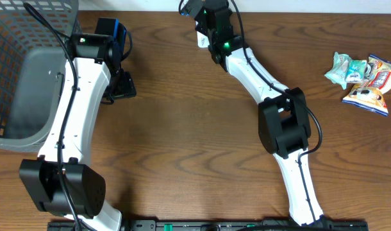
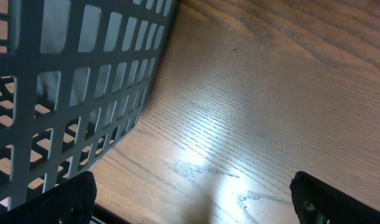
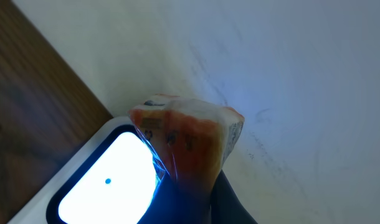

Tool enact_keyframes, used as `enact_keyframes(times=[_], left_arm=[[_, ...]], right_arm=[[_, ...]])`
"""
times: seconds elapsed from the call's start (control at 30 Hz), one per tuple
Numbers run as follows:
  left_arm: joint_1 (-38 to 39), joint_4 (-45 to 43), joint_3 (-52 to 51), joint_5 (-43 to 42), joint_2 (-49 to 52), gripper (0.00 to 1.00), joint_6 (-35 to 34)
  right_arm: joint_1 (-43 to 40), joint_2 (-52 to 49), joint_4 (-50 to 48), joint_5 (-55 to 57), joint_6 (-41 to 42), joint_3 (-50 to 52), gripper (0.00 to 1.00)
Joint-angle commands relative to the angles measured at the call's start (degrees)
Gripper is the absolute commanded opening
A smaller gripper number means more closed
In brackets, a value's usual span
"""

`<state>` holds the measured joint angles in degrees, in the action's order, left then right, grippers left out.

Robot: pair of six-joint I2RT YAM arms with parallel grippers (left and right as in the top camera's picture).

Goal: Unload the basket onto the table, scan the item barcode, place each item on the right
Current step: 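Hold the orange pack up against the scanner face, then carry the orange pack right and release it on the pile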

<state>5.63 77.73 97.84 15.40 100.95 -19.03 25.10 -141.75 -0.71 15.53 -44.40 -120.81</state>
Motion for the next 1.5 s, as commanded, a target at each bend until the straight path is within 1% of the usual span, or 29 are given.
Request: enact_keyframes(times=[0.0, 0.1, 0.23, 0.4, 0.53, 0.57, 0.7, 0.77, 0.8, 0.83, 0.87, 0.9, 0.93, 0.97, 1.07, 1.13, 1.2, 1.33, 1.47], left_arm=[[-0.2, 0.2, -0.2, 1.2, -0.1, 0.98, 0.7], [-0.2, 0.2, -0.2, 1.2, -0.1, 0.98, 0.7], [-0.2, 0.2, -0.2, 1.2, -0.1, 0.98, 0.7], [-0.2, 0.2, -0.2, 1.2, -0.1, 0.98, 0.7], [-0.2, 0.2, -0.2, 1.2, -0.1, 0.98, 0.7], [-0.2, 0.2, -0.2, 1.2, -0.1, 0.96, 0.7], [-0.2, 0.2, -0.2, 1.2, -0.1, 0.98, 0.7], [-0.2, 0.2, -0.2, 1.2, -0.1, 0.98, 0.7], [-0.2, 0.2, -0.2, 1.2, -0.1, 0.98, 0.7], [-0.2, 0.2, -0.2, 1.2, -0.1, 0.98, 0.8], [-0.2, 0.2, -0.2, 1.2, -0.1, 0.97, 0.7], [-0.2, 0.2, -0.2, 1.2, -0.1, 0.98, 0.7], [-0.2, 0.2, -0.2, 1.2, -0.1, 0.98, 0.7], [-0.2, 0.2, -0.2, 1.2, -0.1, 0.98, 0.7], [-0.2, 0.2, -0.2, 1.2, -0.1, 0.98, 0.7], [-0.2, 0.2, -0.2, 1.2, -0.1, 0.98, 0.7], [-0.2, 0.2, -0.2, 1.2, -0.1, 0.98, 0.7], [-0.2, 0.2, -0.2, 1.2, -0.1, 0.98, 0.7], [-0.2, 0.2, -0.2, 1.2, -0.1, 0.98, 0.7]], right_arm=[[0.1, -0.3, -0.1, 1.0, -3.3, -0.9, 0.01], [0.1, -0.3, 0.0, 4.2, -3.7, -0.9, 0.01], [0.1, 0.2, 0.6, 11.3, -4.2, -0.9, 0.01], [-2.0, 3.8, 8.9, 14.9, -1.7, -0.9, 0.01], [-6.9, 8.2, 17.9, 23.4, 7.9, -0.9, 0.01], [-8.4, 9.0, 19.8, 25.9, 10.9, -0.9, 0.01], [-15.1, 11.3, 30.3, 34.1, 23.1, -0.9, 0.01], [-18.8, 11.9, 37.8, 34.6, 27.9, -0.9, 0.01], [-22.6, 12.1, 44.7, 34.5, 32.8, -0.9, 0.01], [-24.2, 12.1, 47.1, 34.4, 35.0, -0.9, 0.01], [-27.4, 12.1, 51.9, 32.5, 39.9, -0.9, 0.01], [-29.1, 12.1, 54.3, 30.4, 41.6, -0.9, 0.01], [-30.2, 12.1, 55.6, 29.3, 42.5, -0.9, 0.03], [-31.5, 12.1, 57.0, 28.4, 43.6, -0.9, 0.10], [-34.2, 12.1, 58.8, 27.2, 45.3, -0.9, 0.35], [-35.6, 12.1, 59.4, 25.5, 45.3, -0.9, 0.49], [-36.5, 12.1, 60.0, 24.0, 45.3, -0.9, 0.65], [-37.1, 12.6, 62.0, 23.5, 48.9, -0.9, 0.81], [-36.8, 15.6, 62.3, 20.3, 50.1, -0.9, 0.82]])
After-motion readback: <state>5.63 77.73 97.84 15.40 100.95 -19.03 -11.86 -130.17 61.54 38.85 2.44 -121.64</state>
